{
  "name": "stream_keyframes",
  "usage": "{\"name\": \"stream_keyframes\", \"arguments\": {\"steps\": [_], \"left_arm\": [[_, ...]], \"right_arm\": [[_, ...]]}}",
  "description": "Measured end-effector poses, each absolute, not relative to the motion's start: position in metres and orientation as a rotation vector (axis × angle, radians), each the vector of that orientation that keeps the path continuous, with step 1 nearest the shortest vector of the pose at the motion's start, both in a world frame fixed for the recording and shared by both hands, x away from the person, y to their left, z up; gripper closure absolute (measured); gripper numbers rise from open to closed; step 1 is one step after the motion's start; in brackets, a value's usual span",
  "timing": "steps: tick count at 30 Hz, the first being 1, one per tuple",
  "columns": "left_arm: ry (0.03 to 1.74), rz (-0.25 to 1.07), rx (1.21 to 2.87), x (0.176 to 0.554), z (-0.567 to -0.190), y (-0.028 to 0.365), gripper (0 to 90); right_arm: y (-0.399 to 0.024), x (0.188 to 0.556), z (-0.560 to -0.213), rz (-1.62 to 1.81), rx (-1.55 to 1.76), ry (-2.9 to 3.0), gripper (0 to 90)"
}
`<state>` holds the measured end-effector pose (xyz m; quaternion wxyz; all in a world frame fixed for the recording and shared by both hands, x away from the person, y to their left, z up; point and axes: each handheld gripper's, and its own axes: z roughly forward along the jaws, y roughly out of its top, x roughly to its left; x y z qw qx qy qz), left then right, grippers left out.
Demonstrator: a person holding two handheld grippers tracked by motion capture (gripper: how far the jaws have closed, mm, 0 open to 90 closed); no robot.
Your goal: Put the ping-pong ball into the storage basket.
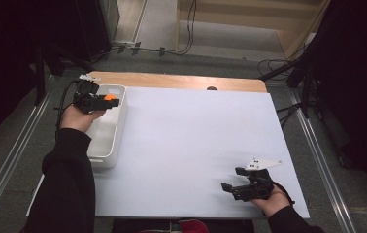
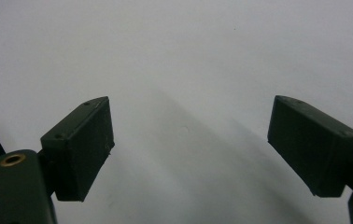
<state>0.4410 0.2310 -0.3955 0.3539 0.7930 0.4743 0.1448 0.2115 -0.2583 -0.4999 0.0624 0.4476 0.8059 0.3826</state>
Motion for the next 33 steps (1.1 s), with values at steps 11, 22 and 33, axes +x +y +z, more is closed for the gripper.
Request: {"name": "stream_keyframes", "arguments": {"steps": [11,22,33], "left_arm": [[1.256,0.380,2.070,0.4437,-0.4030,0.2329,50.0],[1.252,0.382,2.066,0.4432,-0.4021,0.2334,49.9],[1.283,0.375,2.030,0.4431,-0.3973,0.2356,37.5]], "right_arm": [[-0.2581,0.2113,-0.4999,1.159,1.356,2.432,13.0],[-0.2582,0.2116,-0.5002,1.161,1.344,2.438,13.1],[-0.2579,0.2115,-0.5002,1.163,1.344,2.443,13.1]]}}
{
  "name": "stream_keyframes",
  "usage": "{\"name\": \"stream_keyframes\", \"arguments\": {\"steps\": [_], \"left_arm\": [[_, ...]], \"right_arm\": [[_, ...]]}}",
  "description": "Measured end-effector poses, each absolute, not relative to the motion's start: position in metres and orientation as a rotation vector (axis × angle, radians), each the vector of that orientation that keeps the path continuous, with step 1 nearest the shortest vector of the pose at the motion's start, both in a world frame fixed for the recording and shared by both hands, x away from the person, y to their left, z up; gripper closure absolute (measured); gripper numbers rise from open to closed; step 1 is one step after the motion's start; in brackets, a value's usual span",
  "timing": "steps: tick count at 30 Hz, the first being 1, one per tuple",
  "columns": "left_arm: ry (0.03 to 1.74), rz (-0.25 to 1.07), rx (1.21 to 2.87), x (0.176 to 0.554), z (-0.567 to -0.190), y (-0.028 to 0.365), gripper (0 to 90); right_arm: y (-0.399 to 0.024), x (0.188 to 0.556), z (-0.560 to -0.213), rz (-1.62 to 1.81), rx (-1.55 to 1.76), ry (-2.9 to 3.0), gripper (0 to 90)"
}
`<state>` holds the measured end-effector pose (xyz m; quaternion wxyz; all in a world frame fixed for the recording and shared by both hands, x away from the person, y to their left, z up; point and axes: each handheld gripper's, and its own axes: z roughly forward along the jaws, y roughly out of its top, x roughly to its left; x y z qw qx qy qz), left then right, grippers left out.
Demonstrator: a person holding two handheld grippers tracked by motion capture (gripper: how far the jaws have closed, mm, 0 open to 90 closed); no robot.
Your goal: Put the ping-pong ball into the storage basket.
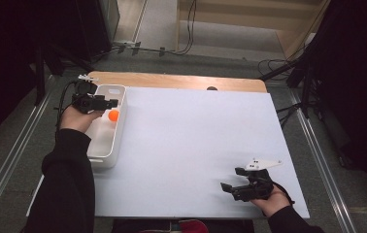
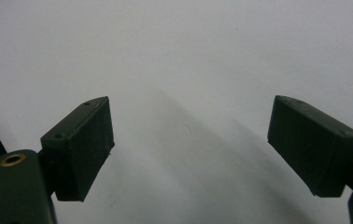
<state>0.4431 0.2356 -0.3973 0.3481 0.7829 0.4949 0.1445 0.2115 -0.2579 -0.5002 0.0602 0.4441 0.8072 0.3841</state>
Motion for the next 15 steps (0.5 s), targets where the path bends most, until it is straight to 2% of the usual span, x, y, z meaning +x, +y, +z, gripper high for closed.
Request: {"name": "stream_keyframes", "arguments": {"steps": [15], "left_arm": [[1.203,0.313,2.029,0.436,-0.383,0.219,29.5]], "right_arm": [[-0.257,0.213,-0.500,1.158,1.344,2.445,13.1]]}}
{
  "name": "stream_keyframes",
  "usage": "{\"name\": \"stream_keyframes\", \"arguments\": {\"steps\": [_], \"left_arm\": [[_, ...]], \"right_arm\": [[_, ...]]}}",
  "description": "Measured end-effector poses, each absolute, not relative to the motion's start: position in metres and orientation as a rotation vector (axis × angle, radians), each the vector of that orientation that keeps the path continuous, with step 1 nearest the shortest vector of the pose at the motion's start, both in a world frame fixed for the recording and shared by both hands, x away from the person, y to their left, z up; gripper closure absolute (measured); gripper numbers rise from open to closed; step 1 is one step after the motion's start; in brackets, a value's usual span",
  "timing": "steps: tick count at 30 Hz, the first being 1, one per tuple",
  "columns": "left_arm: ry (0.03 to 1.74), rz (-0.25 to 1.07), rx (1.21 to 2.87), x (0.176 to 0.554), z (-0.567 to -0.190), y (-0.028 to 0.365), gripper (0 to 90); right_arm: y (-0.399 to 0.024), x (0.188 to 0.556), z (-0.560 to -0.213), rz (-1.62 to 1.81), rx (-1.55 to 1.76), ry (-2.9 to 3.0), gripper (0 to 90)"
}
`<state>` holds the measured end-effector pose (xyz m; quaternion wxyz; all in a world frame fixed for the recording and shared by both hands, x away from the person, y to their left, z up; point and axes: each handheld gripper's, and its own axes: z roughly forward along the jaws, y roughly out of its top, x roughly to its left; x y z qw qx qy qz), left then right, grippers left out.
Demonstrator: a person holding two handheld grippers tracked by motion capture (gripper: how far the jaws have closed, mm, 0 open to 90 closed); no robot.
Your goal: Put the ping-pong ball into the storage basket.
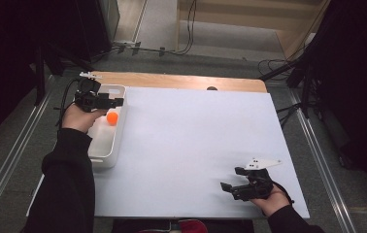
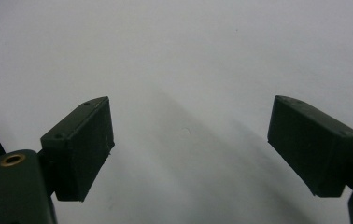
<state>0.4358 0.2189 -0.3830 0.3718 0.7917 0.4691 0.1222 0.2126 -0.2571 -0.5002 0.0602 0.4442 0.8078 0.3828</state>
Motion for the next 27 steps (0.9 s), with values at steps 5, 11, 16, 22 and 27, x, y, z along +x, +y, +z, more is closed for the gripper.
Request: {"name": "stream_keyframes", "arguments": {"steps": [5,11,16,22,27], "left_arm": [[1.171,0.299,2.042,0.432,-0.381,0.209,29.1],[1.113,0.261,2.079,0.429,-0.382,0.195,26.5],[1.066,0.211,2.107,0.429,-0.385,0.184,26.5],[1.029,0.180,2.112,0.427,-0.387,0.173,26.5],[1.005,0.176,2.135,0.425,-0.389,0.164,26.5]], "right_arm": [[-0.256,0.213,-0.500,1.163,1.344,2.450,13.1],[-0.256,0.213,-0.500,1.163,1.341,2.449,13.1],[-0.256,0.213,-0.500,1.163,1.335,2.451,13.1],[-0.257,0.212,-0.500,1.163,1.341,2.450,13.1],[-0.257,0.212,-0.500,1.161,1.341,2.450,13.1]]}}
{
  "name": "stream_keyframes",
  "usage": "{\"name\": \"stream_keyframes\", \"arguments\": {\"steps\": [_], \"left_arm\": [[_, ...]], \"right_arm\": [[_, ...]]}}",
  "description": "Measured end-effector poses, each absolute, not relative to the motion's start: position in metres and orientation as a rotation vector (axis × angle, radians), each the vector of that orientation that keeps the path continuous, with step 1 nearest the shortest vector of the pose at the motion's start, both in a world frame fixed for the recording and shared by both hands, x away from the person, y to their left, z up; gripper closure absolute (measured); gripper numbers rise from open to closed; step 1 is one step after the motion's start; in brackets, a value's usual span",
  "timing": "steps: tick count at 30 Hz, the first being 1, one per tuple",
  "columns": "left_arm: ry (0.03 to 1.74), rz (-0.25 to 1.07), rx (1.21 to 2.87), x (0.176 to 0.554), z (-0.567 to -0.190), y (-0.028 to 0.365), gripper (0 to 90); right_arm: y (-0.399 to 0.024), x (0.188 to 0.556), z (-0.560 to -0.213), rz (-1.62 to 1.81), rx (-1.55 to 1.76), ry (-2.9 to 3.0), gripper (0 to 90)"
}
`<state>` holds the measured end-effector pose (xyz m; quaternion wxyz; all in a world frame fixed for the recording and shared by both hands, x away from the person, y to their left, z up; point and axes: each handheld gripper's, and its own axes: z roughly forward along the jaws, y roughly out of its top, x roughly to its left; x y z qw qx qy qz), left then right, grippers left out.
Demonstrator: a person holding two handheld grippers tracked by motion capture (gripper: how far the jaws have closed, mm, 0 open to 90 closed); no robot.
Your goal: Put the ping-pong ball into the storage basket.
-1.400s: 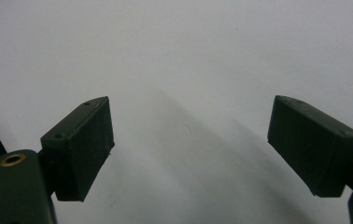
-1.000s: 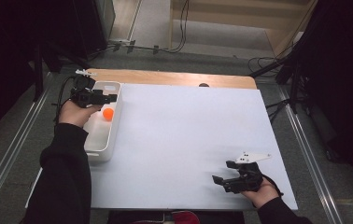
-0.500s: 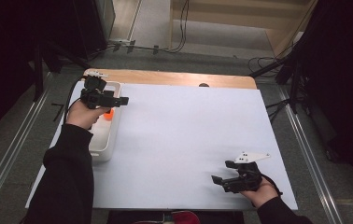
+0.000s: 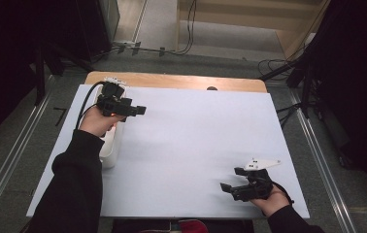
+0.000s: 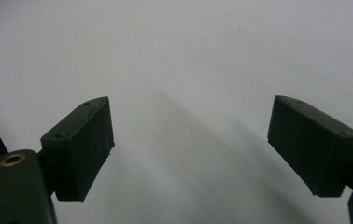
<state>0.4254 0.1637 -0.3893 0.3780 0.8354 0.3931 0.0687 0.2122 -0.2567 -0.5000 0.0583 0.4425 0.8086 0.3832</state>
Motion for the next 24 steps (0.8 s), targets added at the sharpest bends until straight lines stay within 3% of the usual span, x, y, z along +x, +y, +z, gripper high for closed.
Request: {"name": "stream_keyframes", "arguments": {"steps": [24], "left_arm": [[0.894,0.121,2.181,0.411,-0.398,0.133,26.5]], "right_arm": [[-0.257,0.212,-0.500,1.162,1.339,2.452,13.0]]}}
